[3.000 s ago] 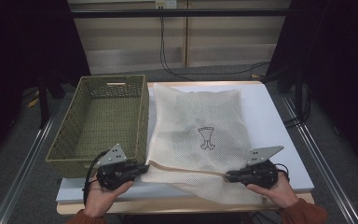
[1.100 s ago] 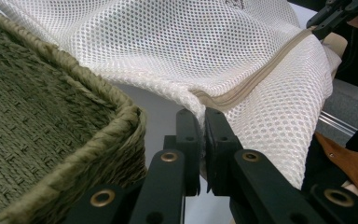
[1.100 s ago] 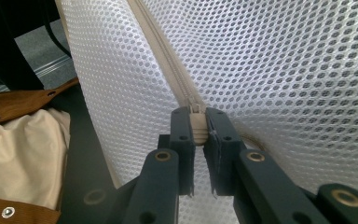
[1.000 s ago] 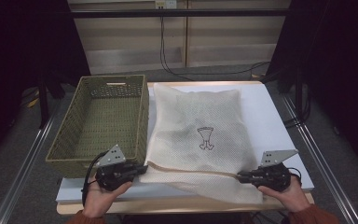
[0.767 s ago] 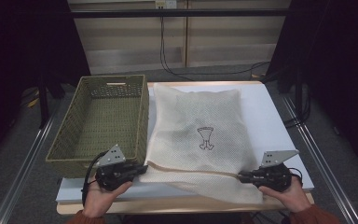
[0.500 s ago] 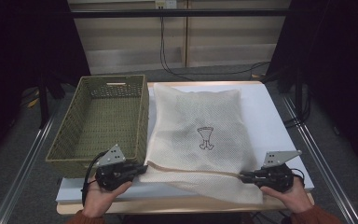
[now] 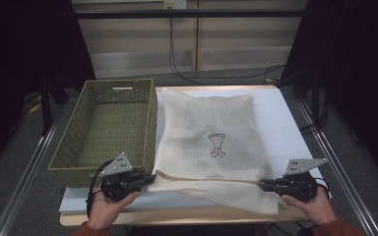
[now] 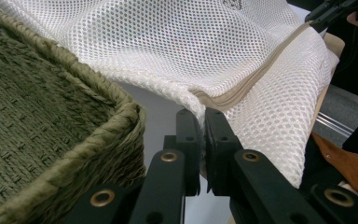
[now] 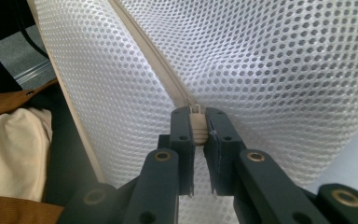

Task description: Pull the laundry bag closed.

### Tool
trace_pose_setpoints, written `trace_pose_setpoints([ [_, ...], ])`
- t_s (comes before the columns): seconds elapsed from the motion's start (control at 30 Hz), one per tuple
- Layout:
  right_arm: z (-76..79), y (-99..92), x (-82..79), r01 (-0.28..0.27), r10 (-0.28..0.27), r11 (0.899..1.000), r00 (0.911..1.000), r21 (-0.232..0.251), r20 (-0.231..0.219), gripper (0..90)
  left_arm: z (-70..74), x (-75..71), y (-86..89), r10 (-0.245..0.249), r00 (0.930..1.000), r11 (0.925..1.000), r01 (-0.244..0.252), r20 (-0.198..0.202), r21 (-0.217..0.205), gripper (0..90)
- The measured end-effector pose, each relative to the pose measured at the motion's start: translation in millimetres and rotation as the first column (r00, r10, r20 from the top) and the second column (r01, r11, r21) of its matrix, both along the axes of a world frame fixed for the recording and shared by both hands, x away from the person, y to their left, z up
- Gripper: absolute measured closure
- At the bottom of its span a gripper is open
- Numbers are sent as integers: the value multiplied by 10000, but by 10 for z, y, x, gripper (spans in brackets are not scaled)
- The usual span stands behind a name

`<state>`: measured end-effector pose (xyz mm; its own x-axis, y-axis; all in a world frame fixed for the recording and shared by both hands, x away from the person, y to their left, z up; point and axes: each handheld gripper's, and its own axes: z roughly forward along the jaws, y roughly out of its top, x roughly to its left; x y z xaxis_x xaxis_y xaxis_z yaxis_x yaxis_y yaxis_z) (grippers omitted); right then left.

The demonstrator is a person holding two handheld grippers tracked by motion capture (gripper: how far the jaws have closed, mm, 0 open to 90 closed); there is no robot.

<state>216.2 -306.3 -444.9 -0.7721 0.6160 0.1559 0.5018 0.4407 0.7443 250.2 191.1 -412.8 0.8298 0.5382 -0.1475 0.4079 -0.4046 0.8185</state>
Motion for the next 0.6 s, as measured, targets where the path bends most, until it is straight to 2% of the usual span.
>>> trace_pose_setpoints([
  [0.5,-11,-165,-5,494,-494,9988,9988,-49,-32,829,-4,-1,14,1,10000,10000,-1,-7,15,858],
  [0.6,-26,-220,-14,651,-650,9979,9978,66,-120,829,-15,-5,14,35,10000,10000,-35,-47,12,859],
])
